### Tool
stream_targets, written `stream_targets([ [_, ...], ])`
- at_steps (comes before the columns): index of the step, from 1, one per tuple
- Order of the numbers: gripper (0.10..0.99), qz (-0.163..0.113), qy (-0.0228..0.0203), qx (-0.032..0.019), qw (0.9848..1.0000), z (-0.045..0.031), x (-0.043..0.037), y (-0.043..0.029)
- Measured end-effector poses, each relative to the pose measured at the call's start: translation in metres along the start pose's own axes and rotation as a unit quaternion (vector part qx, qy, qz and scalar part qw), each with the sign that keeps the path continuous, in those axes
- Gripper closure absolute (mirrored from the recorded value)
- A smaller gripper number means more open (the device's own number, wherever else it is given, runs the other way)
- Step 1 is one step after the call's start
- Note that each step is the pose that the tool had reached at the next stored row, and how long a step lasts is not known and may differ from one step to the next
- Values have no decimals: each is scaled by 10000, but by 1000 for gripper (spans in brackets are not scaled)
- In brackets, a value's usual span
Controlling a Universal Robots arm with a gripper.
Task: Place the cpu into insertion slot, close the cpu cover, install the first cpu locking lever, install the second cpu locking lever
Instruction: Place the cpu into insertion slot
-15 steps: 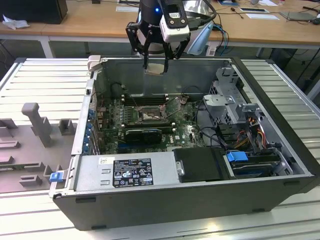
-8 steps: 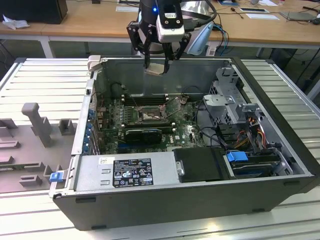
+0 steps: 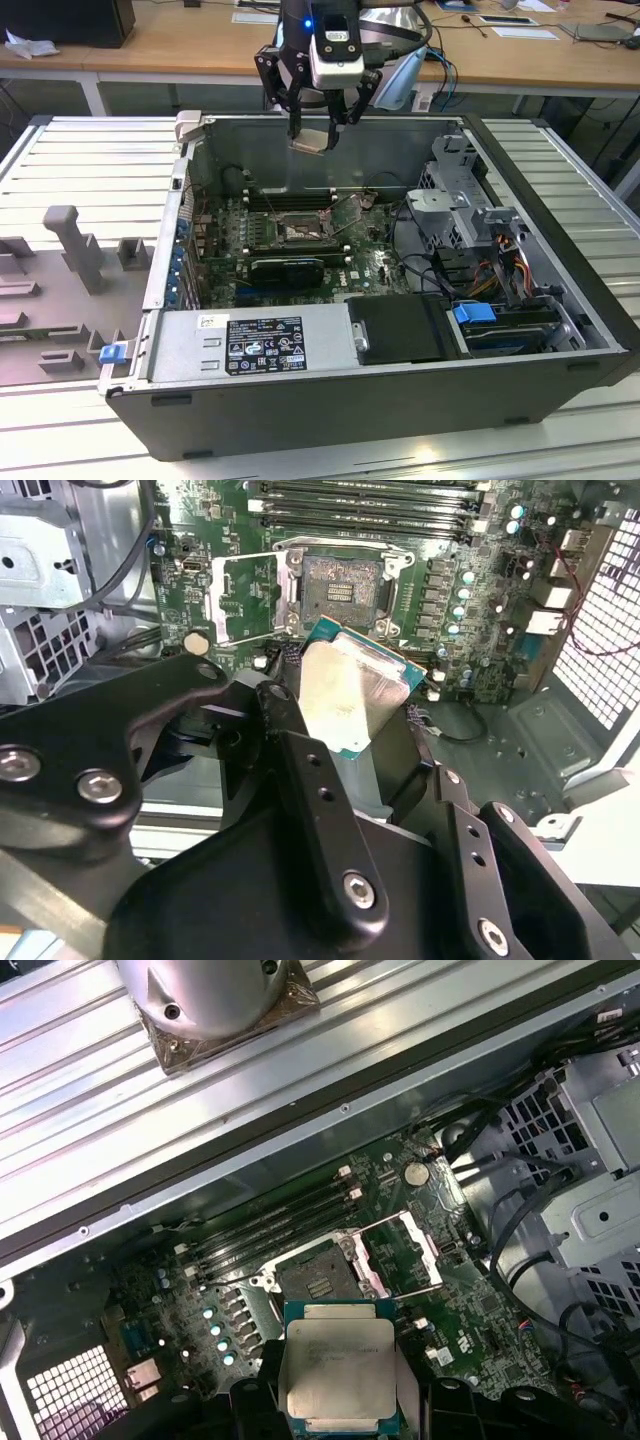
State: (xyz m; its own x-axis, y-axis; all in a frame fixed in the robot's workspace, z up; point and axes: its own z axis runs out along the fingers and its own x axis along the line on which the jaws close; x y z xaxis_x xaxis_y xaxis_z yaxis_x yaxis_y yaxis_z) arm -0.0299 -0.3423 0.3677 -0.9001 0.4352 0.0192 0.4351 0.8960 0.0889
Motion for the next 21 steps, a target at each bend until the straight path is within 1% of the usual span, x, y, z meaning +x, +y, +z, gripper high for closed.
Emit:
stream_targets([
  [10,561,179,-16,-4,9998,2,0,0],
  [21,561,385,-34,-8,9993,2,0,0],
])
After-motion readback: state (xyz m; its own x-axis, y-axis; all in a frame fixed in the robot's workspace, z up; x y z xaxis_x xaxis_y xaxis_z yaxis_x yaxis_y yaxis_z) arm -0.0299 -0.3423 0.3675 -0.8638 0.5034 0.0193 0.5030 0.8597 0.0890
